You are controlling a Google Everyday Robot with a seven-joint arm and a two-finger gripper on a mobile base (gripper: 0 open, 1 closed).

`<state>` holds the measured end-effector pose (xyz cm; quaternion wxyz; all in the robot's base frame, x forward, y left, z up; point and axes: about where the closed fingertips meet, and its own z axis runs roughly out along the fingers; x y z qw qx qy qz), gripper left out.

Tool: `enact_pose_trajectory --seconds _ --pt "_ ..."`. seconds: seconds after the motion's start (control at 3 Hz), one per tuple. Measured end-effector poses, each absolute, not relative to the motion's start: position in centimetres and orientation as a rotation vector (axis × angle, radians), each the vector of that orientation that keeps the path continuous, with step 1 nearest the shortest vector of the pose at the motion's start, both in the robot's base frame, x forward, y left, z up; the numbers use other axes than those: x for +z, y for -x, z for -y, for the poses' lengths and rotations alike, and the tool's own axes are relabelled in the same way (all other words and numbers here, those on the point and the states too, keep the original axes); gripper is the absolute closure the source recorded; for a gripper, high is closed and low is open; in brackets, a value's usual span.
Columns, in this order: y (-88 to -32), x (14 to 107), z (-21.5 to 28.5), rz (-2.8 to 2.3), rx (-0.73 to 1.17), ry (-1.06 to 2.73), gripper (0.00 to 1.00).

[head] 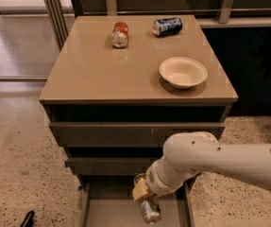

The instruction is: Place redbull can into bottom drawer

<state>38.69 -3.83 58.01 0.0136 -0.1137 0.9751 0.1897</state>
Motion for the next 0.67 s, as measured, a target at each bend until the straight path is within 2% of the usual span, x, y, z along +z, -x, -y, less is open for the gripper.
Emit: enact_pose_trajectory --seconds 0.33,0.67 --pt "-38.4 58.3 3.6 -3.017 0.584 0.368 1.00" --pt "-39.7 54.4 3.3 -3.029 0.556 0.346 1.00"
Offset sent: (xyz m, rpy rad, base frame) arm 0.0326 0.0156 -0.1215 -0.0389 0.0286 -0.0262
